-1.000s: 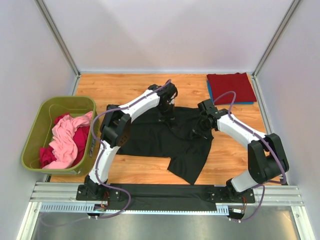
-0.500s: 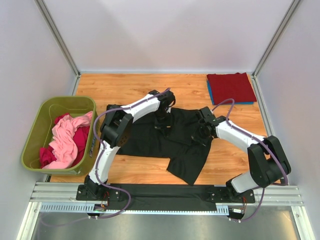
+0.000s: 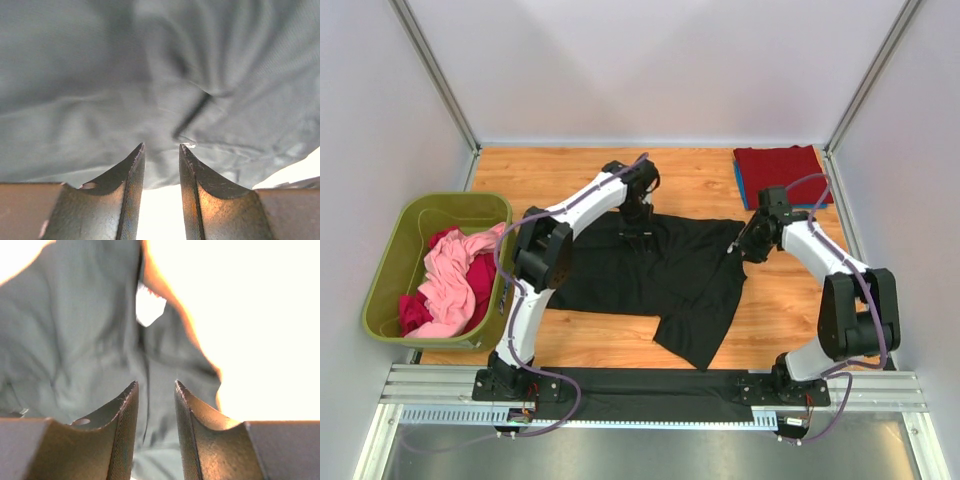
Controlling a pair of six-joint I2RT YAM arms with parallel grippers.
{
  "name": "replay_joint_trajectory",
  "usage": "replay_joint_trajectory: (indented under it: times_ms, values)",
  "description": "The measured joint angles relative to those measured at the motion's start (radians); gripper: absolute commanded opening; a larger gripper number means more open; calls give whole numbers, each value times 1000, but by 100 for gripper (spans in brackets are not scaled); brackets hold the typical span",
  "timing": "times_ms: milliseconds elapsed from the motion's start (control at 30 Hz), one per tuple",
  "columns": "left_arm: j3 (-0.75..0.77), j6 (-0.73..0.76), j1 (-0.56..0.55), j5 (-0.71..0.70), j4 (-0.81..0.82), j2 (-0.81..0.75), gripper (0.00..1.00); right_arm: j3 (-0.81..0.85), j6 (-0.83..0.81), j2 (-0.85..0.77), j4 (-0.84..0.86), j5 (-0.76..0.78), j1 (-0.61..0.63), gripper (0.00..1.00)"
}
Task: Fold and stack the t-shirts
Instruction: Fold the tshirt
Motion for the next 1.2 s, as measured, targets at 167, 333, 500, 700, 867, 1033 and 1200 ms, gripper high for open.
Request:
replay_joint_trajectory:
  times_ms: [167, 333, 500, 700, 867, 1033, 1200]
  values:
    - [0, 27, 117, -25, 10, -13, 41, 67, -117, 108, 70, -45, -104, 36]
    - [-4, 60, 227, -73, 10, -13, 42, 139, -224, 245, 126, -93, -132, 35]
    - [-4, 85, 281, -104, 8, -5, 43, 176, -293, 331, 164, -145, -154, 31]
    - [-3, 106, 309, -129, 1, 48, 44, 172, -321, 354, 196, -177, -155, 4]
    - [18, 124, 315, -148, -21, 96, 45, 186, -325, 367, 187, -162, -193, 0]
    - [74, 129, 314, -150, -32, 128, 46, 196, -325, 369, 161, -140, -290, 0]
    - [79, 130, 314, -136, -32, 129, 50, 206, -341, 369, 145, -115, -331, 0]
